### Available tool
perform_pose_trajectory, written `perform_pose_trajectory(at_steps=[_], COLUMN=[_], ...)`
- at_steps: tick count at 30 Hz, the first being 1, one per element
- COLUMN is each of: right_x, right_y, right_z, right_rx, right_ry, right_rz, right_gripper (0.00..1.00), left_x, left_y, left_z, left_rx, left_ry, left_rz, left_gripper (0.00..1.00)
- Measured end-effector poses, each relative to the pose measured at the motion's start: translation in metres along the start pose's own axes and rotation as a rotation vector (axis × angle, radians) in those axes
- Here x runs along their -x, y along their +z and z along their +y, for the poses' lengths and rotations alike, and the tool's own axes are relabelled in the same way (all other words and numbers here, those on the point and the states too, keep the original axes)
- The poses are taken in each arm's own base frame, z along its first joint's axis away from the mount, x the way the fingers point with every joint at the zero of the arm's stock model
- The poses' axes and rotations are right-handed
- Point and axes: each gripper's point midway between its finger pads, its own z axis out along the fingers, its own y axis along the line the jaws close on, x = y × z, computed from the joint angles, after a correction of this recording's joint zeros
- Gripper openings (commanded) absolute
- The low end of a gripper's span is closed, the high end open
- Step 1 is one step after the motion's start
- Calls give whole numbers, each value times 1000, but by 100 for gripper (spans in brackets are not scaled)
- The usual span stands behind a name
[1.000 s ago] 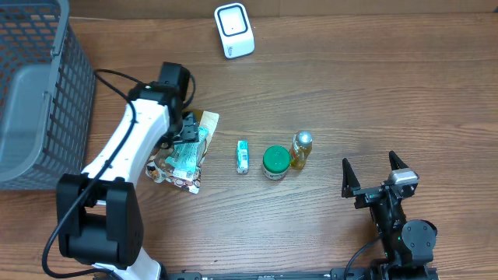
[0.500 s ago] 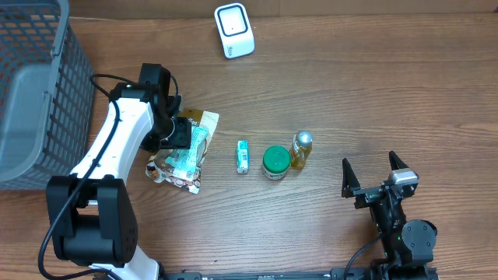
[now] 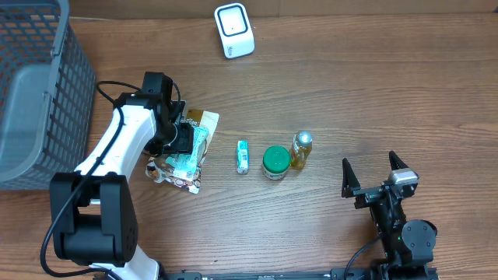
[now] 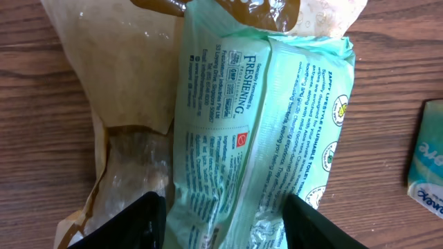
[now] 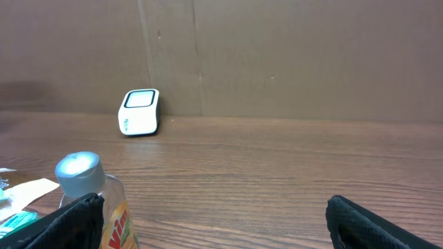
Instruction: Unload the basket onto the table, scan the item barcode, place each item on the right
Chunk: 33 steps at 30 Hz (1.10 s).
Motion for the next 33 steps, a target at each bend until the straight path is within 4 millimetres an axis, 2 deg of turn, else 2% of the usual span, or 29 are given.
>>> perform_pose_trajectory(at_steps=[6,12,14,17,18,19,20,23,30,33], right_x=[0,0,0,0,0,0,0,0,0,0], right_y=[0,0,0,0,0,0,0,0,0,0], right_z=[0,0,0,0,0,0,0,0,0,0], right_rx=[0,0,0,0,0,0,0,0,0,0], right_ry=[0,0,0,0,0,0,0,0,0,0], right_rz=[0,0,0,0,0,0,0,0,0,0], right_gripper=[100,100,100,100,100,100,100,100,100,100], left_x=[-6,-8,-7,-7,-7,-8,-8,-7,21,25], left_y=[22,28,26,23,22,21,19,10,-19,-26], left_z=[0,0,-1,-1,-1,-1,-1,-3,-16,-9], left_rx=[-11,-18,-19,-18,-19,-17,-17,-23,-100,-130], left_ry=[-7,-8,-5,-4,-5,-6,-5,-5,-12,-49], left_rz=[65,89,89,97,105,118,133,160,89,82], left_gripper=[52,28,28,22,17,6,4,4,4,4])
